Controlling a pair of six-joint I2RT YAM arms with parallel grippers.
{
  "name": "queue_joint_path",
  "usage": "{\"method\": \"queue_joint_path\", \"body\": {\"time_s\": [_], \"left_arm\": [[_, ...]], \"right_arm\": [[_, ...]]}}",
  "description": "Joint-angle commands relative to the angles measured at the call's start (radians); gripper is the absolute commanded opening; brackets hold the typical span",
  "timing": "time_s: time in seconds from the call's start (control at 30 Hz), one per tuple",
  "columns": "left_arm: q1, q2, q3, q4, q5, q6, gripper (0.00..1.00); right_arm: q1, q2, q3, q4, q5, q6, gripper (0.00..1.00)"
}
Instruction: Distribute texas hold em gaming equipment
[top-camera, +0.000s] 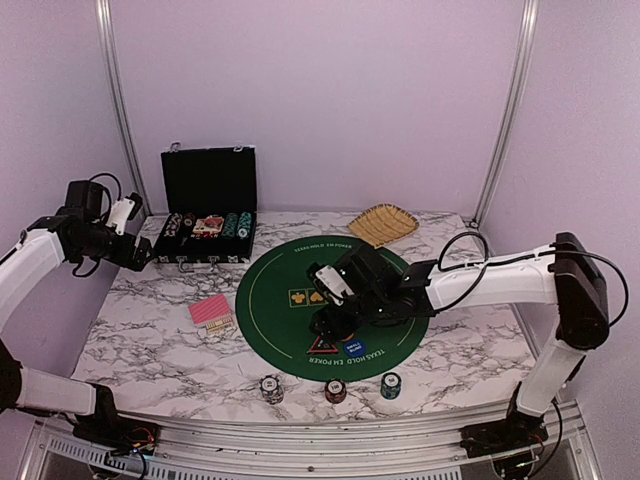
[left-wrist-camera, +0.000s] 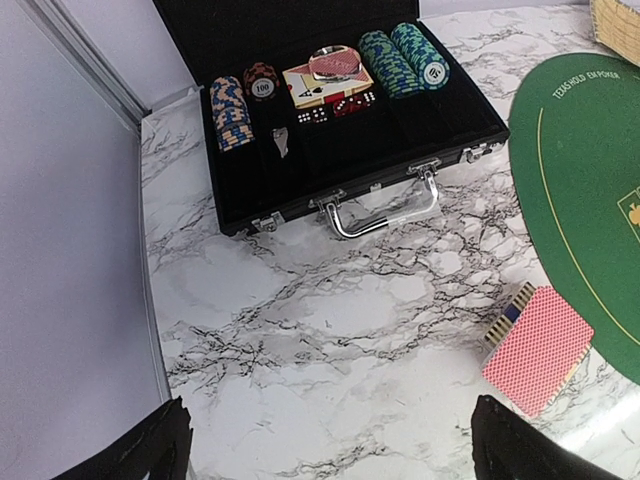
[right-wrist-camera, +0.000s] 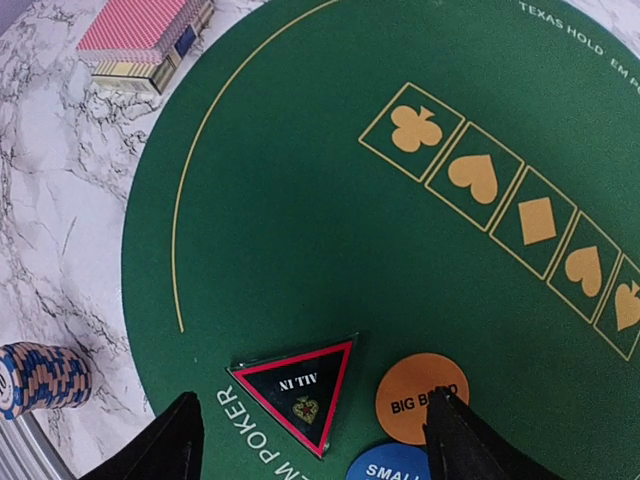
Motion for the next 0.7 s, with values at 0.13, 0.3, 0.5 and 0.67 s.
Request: {"method": "queue_joint_path", "body": {"time_s": [0.13,0.3,0.5,0.67], "left_arm": [[0.002,0.018,0.026,-0.076,0.040,0.005,0.99],[0.001,0.030,0.059,-0.095,0.043,-0.008,0.99],[0.001,0.028,0.092,-0.131,0.042,-0.006,0.99],[0.002,0.032,0.118,-0.176,0.047,0.010,0.99]], "right_arm": [[0.013,0.046,0.041,-0.083,-0.016,-0.058,0.64],[0.020,0.067,0.032,-0.088,-0.016,-0.067,0.55],[0.021,0.080,0.019,-0.076,-0.046,-0.071,0.48],[0.022,0.094,-0.006,-0.062,-0.053,-0.067,0.48]]}}
